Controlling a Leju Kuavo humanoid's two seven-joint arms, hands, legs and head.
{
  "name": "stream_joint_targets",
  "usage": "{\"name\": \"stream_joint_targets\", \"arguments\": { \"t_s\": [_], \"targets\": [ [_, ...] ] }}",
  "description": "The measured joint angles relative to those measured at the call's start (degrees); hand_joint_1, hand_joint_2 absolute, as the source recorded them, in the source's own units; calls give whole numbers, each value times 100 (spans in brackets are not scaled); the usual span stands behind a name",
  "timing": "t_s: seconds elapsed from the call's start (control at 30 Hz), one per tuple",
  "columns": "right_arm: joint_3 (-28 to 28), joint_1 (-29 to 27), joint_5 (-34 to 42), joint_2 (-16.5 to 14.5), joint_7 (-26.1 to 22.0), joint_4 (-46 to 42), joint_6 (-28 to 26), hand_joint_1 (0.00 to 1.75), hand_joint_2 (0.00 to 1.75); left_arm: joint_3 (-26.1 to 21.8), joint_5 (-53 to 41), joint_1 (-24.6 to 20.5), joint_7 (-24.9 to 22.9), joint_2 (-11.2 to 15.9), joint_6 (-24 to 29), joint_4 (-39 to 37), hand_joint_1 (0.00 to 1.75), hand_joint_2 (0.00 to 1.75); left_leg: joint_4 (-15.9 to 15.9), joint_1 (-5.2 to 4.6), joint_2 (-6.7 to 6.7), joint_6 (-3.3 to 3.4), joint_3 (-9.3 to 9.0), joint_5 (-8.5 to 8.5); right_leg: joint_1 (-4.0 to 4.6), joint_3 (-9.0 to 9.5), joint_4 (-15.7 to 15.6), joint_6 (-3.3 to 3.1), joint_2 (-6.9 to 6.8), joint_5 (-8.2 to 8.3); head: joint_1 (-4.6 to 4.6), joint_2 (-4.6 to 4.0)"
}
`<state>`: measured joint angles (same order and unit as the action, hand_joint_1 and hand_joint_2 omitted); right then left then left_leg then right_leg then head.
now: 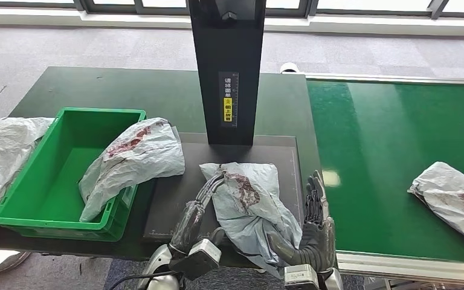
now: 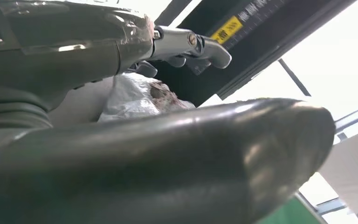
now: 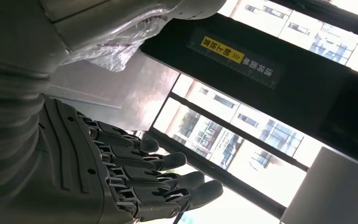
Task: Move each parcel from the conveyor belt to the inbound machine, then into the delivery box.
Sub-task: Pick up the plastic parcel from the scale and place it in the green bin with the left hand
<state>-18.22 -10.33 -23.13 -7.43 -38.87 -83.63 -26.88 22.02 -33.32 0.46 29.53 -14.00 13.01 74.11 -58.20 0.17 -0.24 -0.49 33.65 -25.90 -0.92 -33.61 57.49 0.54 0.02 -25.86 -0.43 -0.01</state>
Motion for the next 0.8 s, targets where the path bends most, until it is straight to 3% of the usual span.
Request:
{"name": "stream_joint_targets", "arguments": {
  "t_s": [0.6, 0.73, 0.8],
  "targets": [
    [371, -222, -132, -272, -25, -503, 90, 0, 175, 131, -406, -351, -4, -68, 227, -647, 0, 0, 0, 0, 6, 0, -2, 0, 0, -3, -1, 0, 9, 2, 1, 1],
    [397, -278, -228, -350, -75, -670, 57, 0, 175, 291, -918, -683, -79, -127, 659, -1176, 0, 175, -1, 0, 7, 0, -3, 1, -1, -4, -1, 1, 8, 3, 0, 1],
    [397, -302, -282, -387, -82, -795, 36, 0, 175, 538, -1157, -1001, -290, -162, 1029, -1642, 0, 87, -1, -1, 8, 1, -3, 2, -1, -2, -1, 3, 9, 5, 0, 1]
  ]
}}
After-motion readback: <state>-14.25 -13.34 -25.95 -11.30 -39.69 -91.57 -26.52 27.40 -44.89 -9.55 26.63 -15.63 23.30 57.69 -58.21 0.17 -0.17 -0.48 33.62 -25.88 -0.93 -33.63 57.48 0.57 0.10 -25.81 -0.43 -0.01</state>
